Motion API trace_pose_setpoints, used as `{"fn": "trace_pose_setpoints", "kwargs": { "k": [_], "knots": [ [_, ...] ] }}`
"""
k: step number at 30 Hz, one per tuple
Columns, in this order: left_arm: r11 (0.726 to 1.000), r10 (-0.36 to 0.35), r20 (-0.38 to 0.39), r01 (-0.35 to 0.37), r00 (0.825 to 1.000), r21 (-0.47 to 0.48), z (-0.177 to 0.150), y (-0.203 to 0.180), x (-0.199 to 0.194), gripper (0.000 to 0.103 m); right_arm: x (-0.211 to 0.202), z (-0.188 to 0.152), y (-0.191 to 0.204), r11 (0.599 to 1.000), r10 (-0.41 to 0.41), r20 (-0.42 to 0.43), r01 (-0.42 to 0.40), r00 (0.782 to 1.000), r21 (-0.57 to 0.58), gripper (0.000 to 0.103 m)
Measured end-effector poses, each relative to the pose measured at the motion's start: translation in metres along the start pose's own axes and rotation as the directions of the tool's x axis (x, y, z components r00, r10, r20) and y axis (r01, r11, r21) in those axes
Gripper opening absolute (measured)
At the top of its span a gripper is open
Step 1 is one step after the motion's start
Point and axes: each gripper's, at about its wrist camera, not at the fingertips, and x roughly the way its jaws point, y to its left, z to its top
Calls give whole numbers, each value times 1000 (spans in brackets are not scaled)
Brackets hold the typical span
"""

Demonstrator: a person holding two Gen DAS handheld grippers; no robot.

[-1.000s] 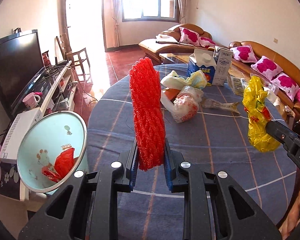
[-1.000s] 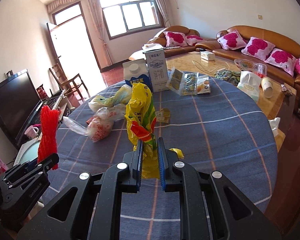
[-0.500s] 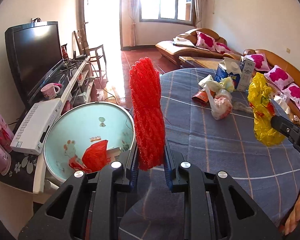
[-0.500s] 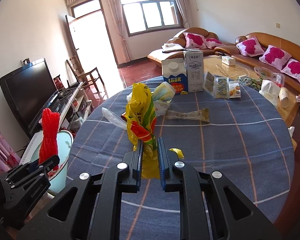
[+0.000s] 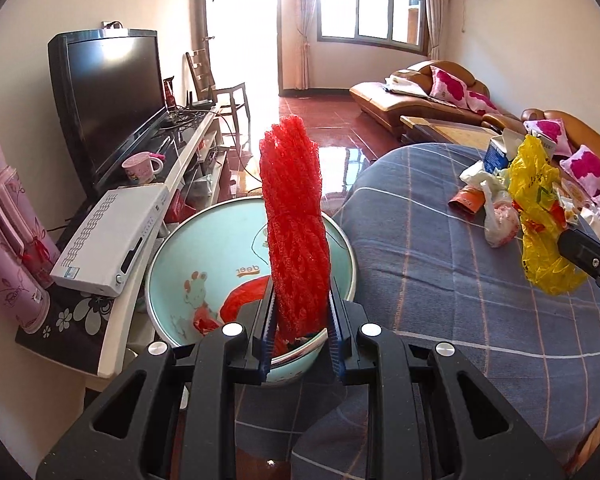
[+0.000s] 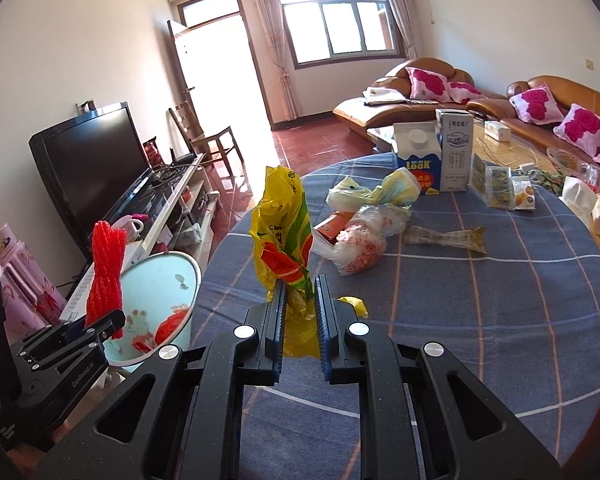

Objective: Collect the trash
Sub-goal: 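Carry the yellow bag and the red mesh bag over the light-blue bin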

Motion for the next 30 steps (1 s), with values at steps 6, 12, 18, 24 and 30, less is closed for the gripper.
{"fn": "trace_pose_setpoints", "kwargs": {
  "k": [6, 12, 18, 24, 30],
  "knots": [
    [999, 26, -3, -26, 1000, -22, 0, 20, 2, 22, 6, 2, 25, 998, 44, -9, -44, 999, -37, 15],
    [997, 48, -18, -48, 999, -53, -1, 38, 8, 22, 14, 2, 51, 994, 77, -25, -79, 997, -73, 15],
    [996, 55, -32, -57, 998, -75, -2, 50, 16, 22, 25, 3, 73, 989, 106, -40, -110, 994, -102, 15],
    [994, 62, -56, -67, 996, -90, -4, 56, 24, 22, 38, 3, 91, 984, 128, -65, -135, 990, -118, 15],
    [992, 61, -77, -69, 995, -104, -6, 64, 33, 22, 50, 2, 104, 980, 143, -86, -153, 986, -128, 15]
  ]
}}
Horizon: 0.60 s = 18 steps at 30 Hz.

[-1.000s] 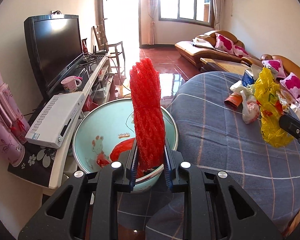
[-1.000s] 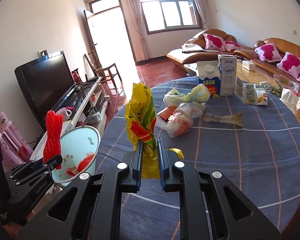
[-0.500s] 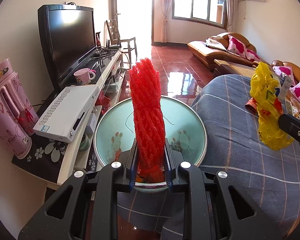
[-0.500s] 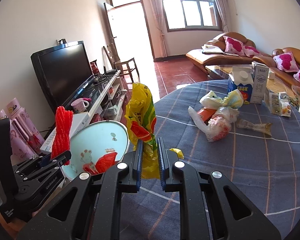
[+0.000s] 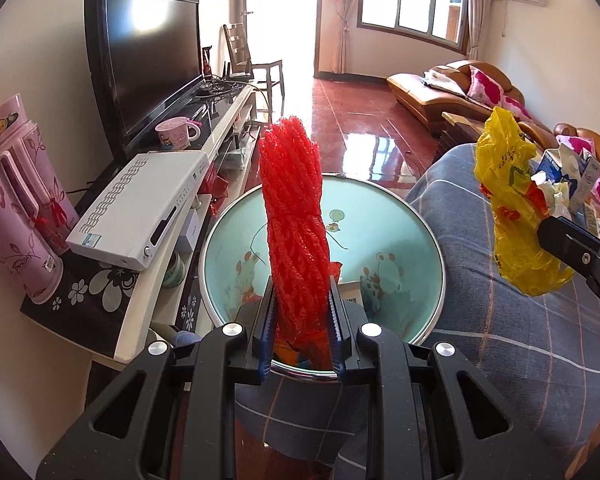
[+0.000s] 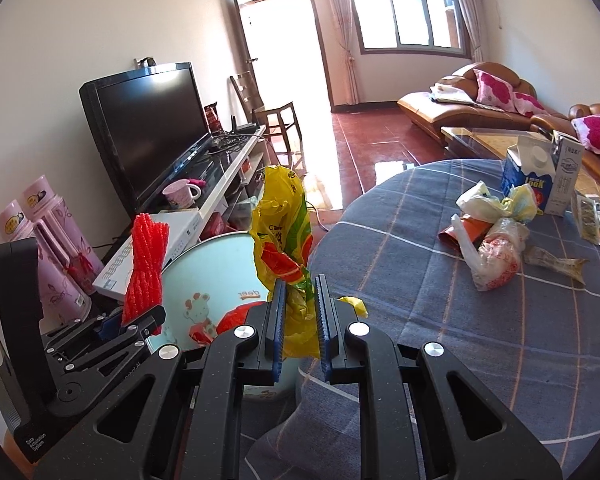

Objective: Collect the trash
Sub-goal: 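Carry the yellow bag and the red mesh bag over the light-blue bin, then open the right tool to drop the yellow bag while the left tool drops the mesh bag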

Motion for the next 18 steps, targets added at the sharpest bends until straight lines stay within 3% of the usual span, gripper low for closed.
{"fn": "trace_pose_setpoints", "kwargs": {
  "k": [18],
  "knots": [
    [1000, 7, -72, -9, 997, -23, -2, 11, 30, 22, 48, 6, 16, 1000, 22, -69, -22, 997, -3, 15]
  ]
}}
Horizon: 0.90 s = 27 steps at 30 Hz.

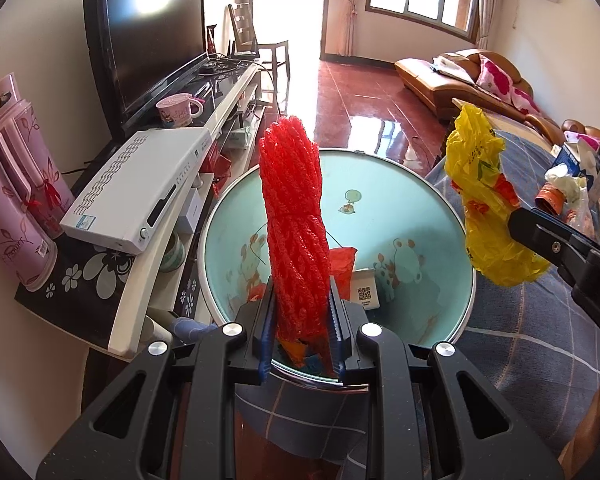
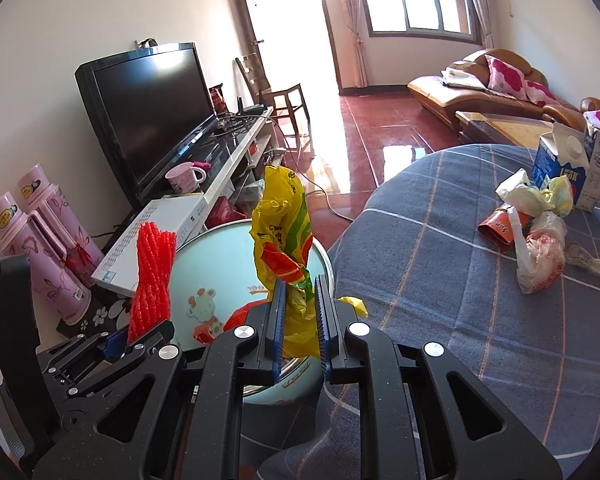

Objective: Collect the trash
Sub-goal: 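Open the right tool to drop the yellow bag while the left tool drops the mesh bag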

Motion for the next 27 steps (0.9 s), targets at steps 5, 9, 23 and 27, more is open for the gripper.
{"fn": "trace_pose_setpoints", "kwargs": {
  "k": [5, 9, 23, 27],
  "knots": [
    [1000, 4, -21, -4, 1000, -5, -2, 4, 9, 22, 18, -1, 3, 1000, 15, -34, -15, 999, -10, 15],
    [1000, 4, -42, -4, 999, -3, -3, 4, 17, 22, 32, -4, 2, 1000, 24, -68, -24, 997, 5, 16],
    [1000, 16, -55, -16, 998, 4, -5, 6, 21, 22, 65, -7, 6, 999, 50, -98, -51, 994, -7, 23],
    [1000, 16, -60, -15, 998, 10, -6, 5, 22, 22, 56, -7, 2, 999, 47, -83, -46, 995, 7, 23]
  ]
}}
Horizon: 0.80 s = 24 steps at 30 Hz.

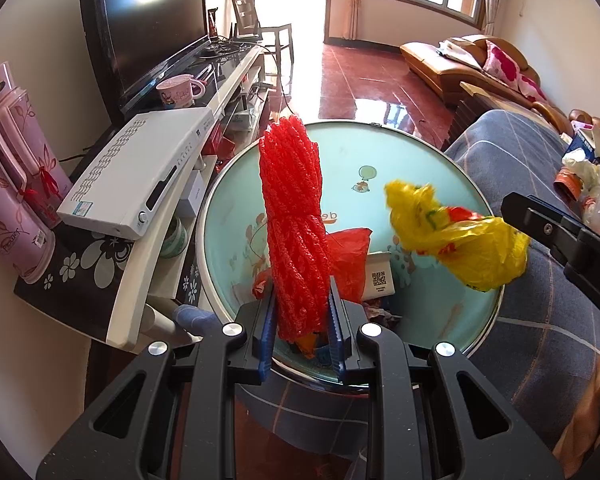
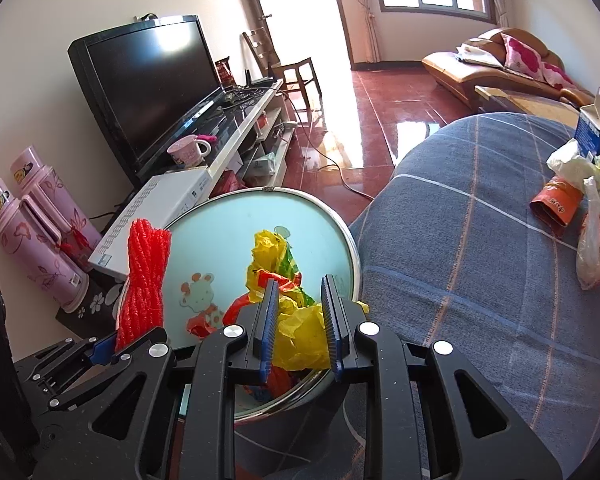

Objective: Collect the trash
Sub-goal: 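Open the right tool to drop the yellow bag while the left tool drops the mesh bag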

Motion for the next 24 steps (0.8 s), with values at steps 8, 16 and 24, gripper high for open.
{"fn": "trace_pose_setpoints", "kwargs": {
  "k": [8, 16, 24],
  "knots": [
    [1000, -5, -11, 5, 1000, 8, -3, -4, 1, 23, -11, -1, -8, 1000, 1, 29, -2, 1000, 21, 25],
    [1000, 2, -21, -1, 1000, 14, -6, -6, 3, 25, -37, 0, -15, 998, 33, 104, -38, 994, 48, 33],
    [998, 23, -5, -22, 1000, 60, -7, -14, 2, 69, -44, -3, -19, 998, 9, 108, -16, 994, 62, 33]
  ]
}}
